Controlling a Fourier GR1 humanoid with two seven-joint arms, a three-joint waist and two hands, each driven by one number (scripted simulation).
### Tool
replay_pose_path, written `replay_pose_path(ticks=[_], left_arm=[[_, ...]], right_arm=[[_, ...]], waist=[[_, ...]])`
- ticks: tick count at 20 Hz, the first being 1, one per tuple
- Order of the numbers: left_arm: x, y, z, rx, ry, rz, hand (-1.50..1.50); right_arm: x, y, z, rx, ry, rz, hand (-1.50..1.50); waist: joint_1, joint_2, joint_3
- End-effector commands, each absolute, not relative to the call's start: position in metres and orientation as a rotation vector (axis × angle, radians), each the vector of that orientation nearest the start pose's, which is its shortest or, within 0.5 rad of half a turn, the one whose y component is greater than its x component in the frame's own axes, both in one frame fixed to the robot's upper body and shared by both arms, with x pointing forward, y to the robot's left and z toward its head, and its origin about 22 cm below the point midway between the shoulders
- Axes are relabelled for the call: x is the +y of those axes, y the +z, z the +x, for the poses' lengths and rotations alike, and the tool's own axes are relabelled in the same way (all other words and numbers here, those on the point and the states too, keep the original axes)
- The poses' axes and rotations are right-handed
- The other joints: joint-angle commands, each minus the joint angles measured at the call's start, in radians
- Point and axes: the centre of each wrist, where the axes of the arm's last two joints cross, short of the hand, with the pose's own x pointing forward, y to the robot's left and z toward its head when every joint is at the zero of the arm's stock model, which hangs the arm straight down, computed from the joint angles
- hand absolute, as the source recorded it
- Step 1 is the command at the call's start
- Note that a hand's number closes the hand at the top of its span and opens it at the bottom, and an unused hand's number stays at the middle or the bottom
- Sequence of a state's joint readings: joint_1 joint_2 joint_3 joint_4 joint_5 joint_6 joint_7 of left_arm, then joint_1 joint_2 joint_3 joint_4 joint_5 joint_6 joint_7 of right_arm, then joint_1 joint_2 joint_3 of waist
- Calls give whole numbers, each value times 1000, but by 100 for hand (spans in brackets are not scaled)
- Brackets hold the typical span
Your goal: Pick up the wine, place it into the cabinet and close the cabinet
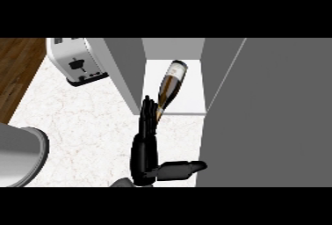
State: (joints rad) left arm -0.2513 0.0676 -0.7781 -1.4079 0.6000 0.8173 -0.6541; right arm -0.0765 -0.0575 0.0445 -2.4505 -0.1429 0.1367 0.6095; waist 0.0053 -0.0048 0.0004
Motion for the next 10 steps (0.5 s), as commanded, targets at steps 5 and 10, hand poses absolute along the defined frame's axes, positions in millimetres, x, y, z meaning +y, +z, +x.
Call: replay_pose_path(ticks=[5,10], left_arm=[[87,32,174,-1903,259,-125,-150],[105,23,165,-1943,218,-165,-150]], right_arm=[[-229,204,149,-1910,283,258,-150],[-221,199,142,-1865,331,349,-150]], waist=[[-2,1,0],[-6,2,0]])
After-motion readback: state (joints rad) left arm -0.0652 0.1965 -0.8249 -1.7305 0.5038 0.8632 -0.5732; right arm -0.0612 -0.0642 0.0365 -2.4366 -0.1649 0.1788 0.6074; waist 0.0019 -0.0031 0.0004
